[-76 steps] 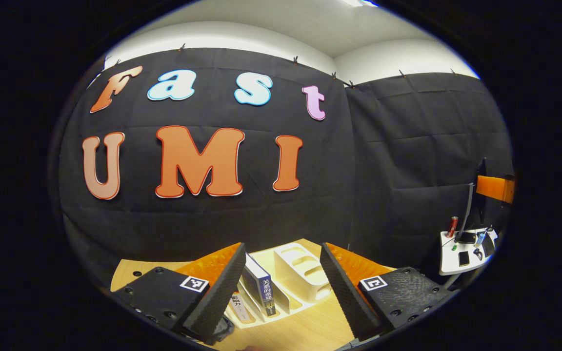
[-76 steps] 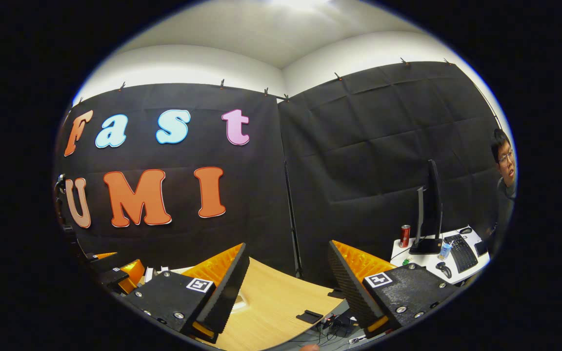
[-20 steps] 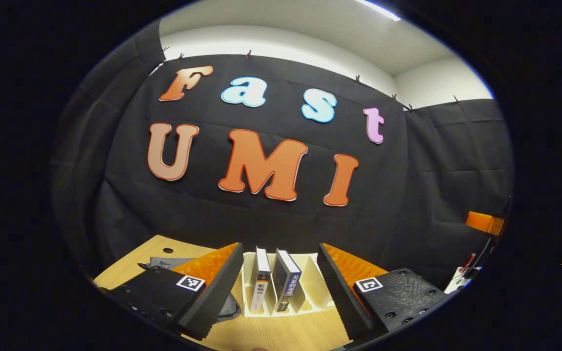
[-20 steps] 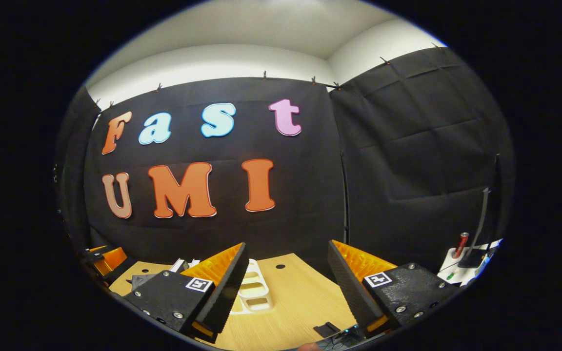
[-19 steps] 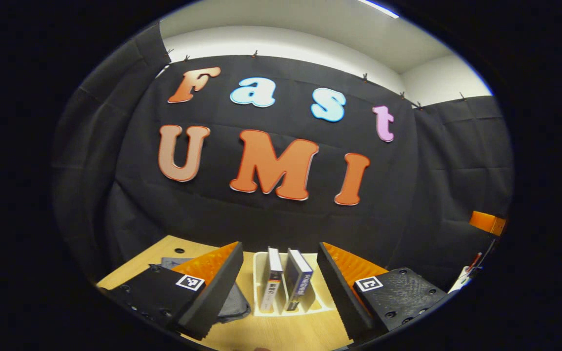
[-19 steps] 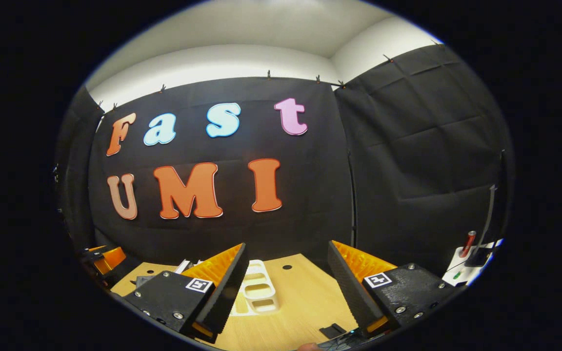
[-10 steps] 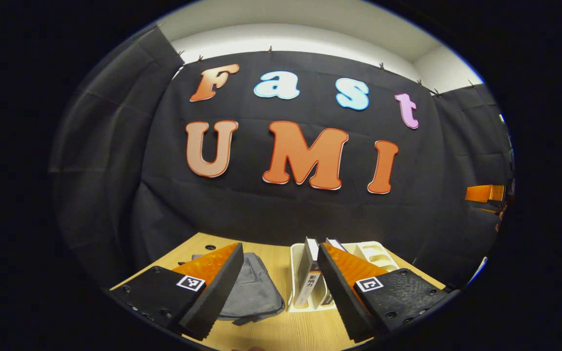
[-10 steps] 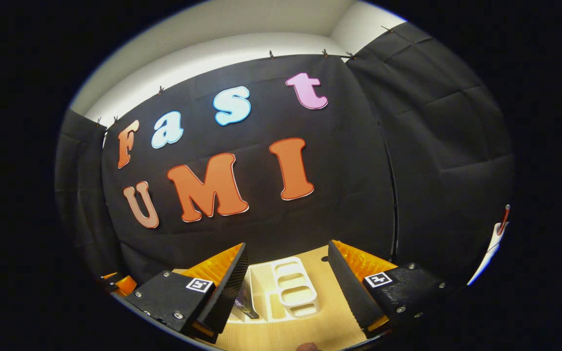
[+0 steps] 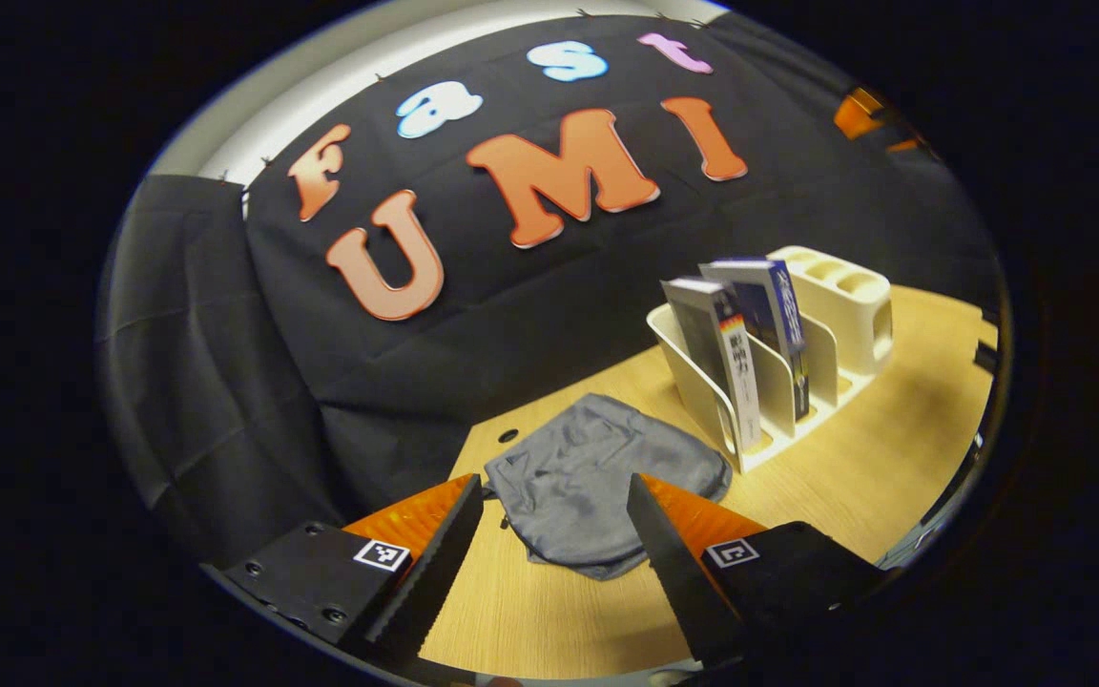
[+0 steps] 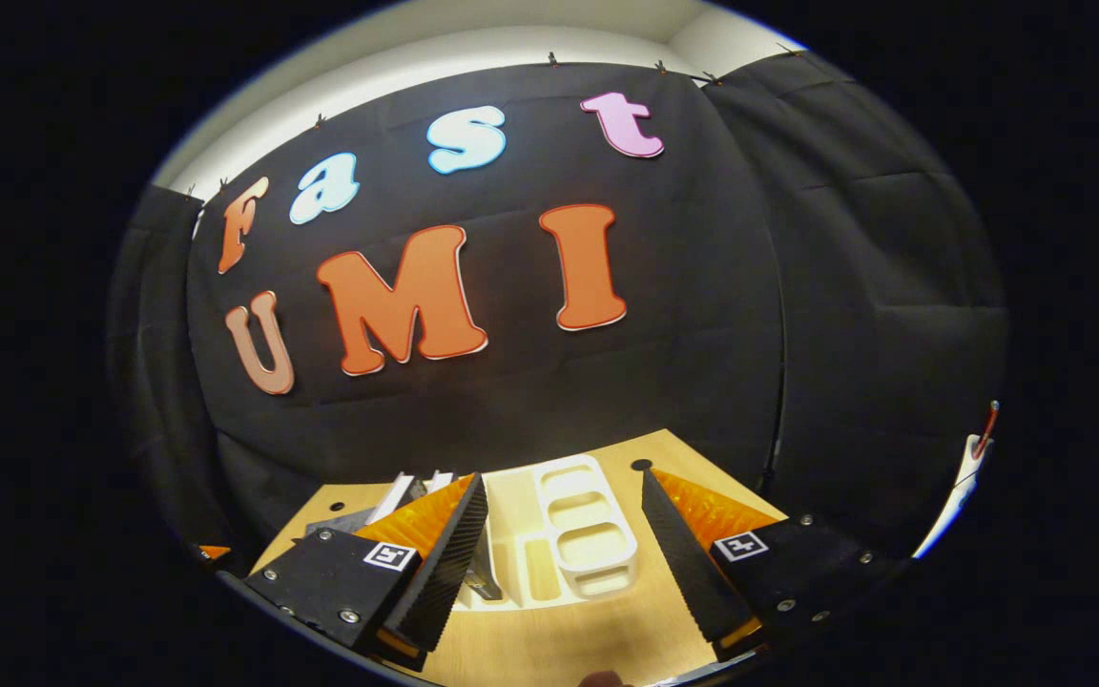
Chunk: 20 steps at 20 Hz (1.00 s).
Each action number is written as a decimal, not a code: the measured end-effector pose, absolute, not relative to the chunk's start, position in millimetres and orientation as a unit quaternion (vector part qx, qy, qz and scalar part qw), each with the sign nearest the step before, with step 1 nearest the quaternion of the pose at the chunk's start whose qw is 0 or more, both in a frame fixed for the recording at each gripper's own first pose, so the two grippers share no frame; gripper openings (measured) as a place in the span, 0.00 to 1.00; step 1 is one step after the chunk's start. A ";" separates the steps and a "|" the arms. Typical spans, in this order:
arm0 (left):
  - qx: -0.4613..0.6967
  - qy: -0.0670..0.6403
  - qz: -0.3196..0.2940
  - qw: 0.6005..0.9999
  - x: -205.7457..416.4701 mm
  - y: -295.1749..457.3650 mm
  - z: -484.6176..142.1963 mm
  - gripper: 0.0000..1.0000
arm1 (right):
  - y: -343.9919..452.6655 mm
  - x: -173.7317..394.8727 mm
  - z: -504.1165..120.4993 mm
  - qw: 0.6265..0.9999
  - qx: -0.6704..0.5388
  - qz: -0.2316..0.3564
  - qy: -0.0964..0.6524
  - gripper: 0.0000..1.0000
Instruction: Open the schoolbag, grab two books from the bookshelf and put them into the schoolbag.
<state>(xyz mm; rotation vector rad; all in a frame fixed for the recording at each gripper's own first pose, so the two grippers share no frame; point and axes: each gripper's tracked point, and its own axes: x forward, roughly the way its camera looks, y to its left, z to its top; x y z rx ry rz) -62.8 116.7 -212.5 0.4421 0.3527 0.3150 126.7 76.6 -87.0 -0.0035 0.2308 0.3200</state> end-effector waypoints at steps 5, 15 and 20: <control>0.300 0.224 0.087 0.923 -22.4 89.5 -291.0 0.97 | 32.6 113.4 -93.4 0.984 -0.022 0.120 0.131 0.97; 0.349 0.305 0.075 0.883 28.5 103.4 -362.8 0.97 | -16.9 102.2 -90.9 0.986 -0.058 0.074 0.140 0.97; 0.366 0.303 0.078 0.876 34.2 106.8 -351.8 0.97 | -11.2 100.8 -98.3 0.983 -0.058 0.079 0.153 0.97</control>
